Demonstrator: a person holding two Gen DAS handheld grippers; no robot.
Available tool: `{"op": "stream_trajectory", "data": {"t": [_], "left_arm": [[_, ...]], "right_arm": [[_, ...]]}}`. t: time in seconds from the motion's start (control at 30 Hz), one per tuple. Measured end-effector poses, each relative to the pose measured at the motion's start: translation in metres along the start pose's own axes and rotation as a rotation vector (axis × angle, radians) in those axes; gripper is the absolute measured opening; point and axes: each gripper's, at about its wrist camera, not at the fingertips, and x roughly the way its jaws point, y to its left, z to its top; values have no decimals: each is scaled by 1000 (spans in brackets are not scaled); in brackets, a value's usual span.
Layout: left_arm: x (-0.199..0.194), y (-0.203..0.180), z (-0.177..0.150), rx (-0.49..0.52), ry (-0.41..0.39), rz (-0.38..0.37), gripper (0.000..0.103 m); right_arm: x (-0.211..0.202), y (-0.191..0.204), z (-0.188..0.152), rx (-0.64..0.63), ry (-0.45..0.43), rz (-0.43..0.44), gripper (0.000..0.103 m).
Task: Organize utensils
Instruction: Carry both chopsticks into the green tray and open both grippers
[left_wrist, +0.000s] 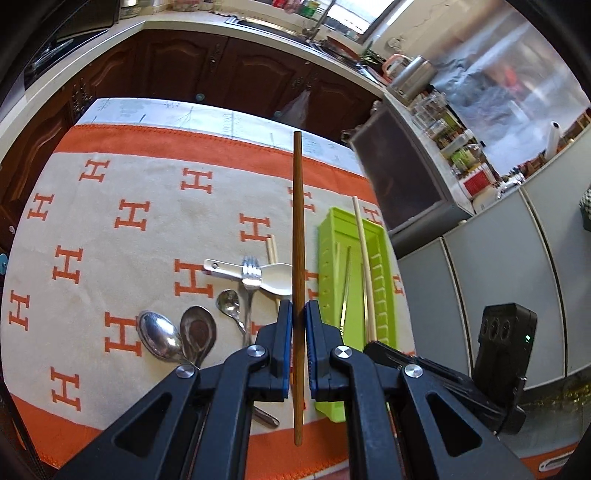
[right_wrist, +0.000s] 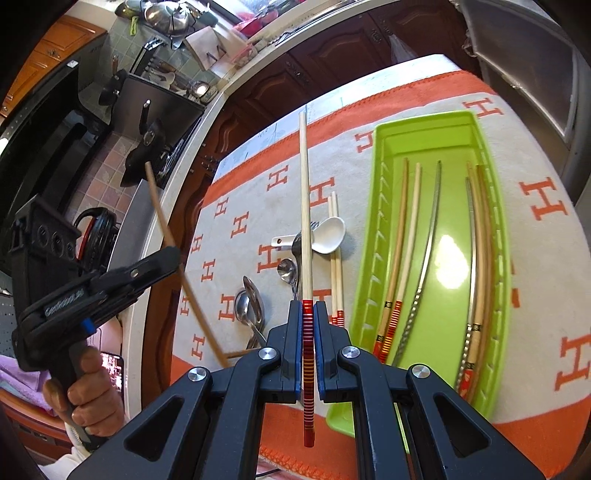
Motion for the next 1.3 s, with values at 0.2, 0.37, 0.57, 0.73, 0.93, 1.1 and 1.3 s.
{"op": "stream_trajectory", "data": {"t": [0.2,0.37,0.57,0.73,0.93,1.1,1.3], "left_arm": [[-8,-29,-6,51,16,-50,5],[4,-52,-5,86,43,-69,5],[43,-77,-2,135,106,-85,5],[86,-91,3,163,170,-74,5],[137,-100,9,191,242,-29,5],[172,-94,4,204,300,28,5],[166,-91,-6,217,286,55,19]], "right_arm": [[-25,-11,-5,30,-35,-12,5],[-38,-29,-10,88,-51,-36,5],[-43,-60,-16,177,-64,-84,5],[-46,-80,-15,220,-82,-110,5],[-33,-93,-9,232,-64,-136,6],[-14,-96,-3,219,-42,-191,6],[-1,-106,1,222,-29,-211,10]]}}
